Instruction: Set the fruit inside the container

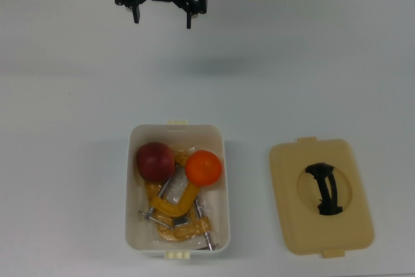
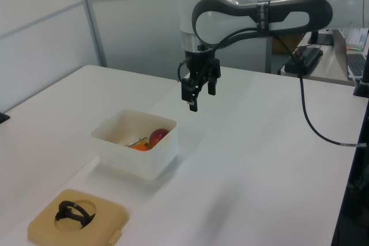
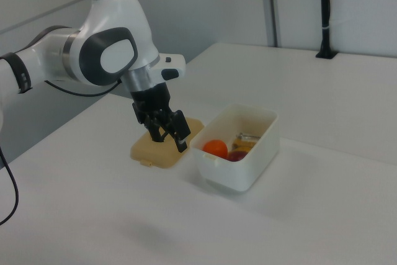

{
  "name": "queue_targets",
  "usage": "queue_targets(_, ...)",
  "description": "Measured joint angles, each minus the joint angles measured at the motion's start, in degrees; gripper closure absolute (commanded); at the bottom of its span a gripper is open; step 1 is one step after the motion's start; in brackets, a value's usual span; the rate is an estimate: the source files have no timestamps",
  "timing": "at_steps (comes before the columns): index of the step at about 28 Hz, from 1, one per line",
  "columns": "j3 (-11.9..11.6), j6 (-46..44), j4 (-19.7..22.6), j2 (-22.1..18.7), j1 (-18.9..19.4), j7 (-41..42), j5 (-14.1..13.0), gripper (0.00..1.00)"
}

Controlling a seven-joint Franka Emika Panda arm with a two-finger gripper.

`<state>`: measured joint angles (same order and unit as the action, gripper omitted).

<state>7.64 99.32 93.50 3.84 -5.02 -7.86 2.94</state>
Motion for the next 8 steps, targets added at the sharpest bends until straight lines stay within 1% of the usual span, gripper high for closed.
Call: queue_targets(8, -0.15, 0.0, 0.1, 0.0, 0.0, 0.56, -0.6, 0.0)
